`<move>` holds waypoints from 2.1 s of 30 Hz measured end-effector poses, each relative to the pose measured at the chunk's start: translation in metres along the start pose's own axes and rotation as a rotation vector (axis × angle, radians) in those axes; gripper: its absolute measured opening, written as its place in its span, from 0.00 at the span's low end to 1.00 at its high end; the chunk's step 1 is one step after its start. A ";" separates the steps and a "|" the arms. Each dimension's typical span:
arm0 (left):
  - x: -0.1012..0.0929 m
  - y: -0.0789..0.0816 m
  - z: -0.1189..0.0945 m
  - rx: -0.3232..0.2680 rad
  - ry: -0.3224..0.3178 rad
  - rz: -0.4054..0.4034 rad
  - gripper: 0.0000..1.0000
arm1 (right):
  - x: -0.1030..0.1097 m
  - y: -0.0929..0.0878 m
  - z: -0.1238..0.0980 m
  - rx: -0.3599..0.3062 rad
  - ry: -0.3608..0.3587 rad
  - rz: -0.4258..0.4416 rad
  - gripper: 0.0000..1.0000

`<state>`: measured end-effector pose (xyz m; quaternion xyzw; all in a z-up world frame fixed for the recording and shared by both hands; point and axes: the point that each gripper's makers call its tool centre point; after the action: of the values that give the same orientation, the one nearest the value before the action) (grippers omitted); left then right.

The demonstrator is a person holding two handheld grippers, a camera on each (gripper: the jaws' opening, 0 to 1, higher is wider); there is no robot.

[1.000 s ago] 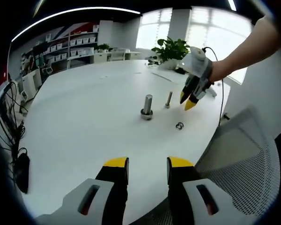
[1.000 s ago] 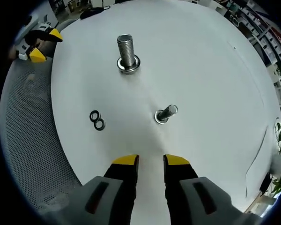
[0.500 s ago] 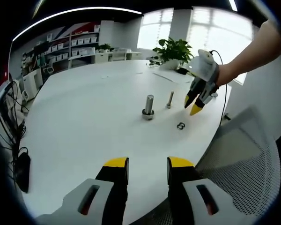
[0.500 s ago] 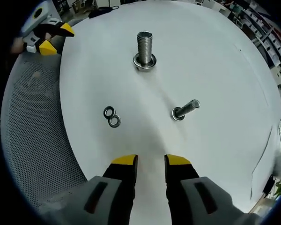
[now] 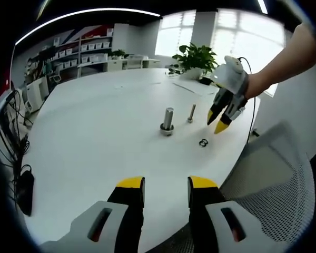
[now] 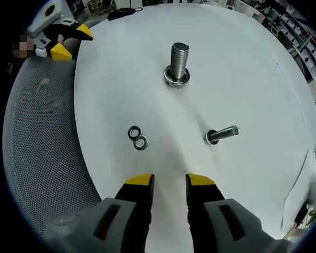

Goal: Place the washer onto the threaded stud by aligning its center hole with the stud, sliding it down to the base, and recovering from edge contact or off-axis alignment until the washer reaches the visible bottom stop.

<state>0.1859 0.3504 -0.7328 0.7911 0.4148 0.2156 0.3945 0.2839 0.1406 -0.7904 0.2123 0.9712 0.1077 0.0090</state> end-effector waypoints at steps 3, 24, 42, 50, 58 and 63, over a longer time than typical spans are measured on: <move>-0.001 0.000 0.000 -0.001 -0.005 -0.001 0.30 | 0.001 0.000 0.001 -0.002 -0.001 0.008 0.27; -0.003 0.001 -0.001 -0.006 -0.017 -0.002 0.30 | 0.026 0.008 0.002 -0.001 0.023 -0.023 0.28; -0.001 0.001 -0.001 -0.008 -0.009 -0.010 0.30 | 0.043 0.021 0.011 -0.009 0.047 -0.071 0.28; -0.001 0.001 -0.001 -0.007 -0.008 -0.008 0.30 | 0.048 0.026 0.018 -0.008 0.054 -0.093 0.28; 0.000 0.001 -0.001 -0.005 -0.006 -0.008 0.30 | 0.046 0.026 0.016 -0.036 0.044 -0.095 0.26; -0.001 0.000 0.000 -0.001 -0.007 -0.004 0.30 | 0.045 0.028 0.017 -0.047 0.044 -0.098 0.25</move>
<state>0.1854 0.3500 -0.7325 0.7907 0.4148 0.2124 0.3969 0.2554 0.1876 -0.7999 0.1618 0.9776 0.1344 -0.0019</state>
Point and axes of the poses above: the point that each gripper's makers call its tool centre point, and the gripper's own axes: z roughly forward along the fingers, x roughly to its left, y roughly out of its top, and after that the axes turned 12 degrees about z, right-handed
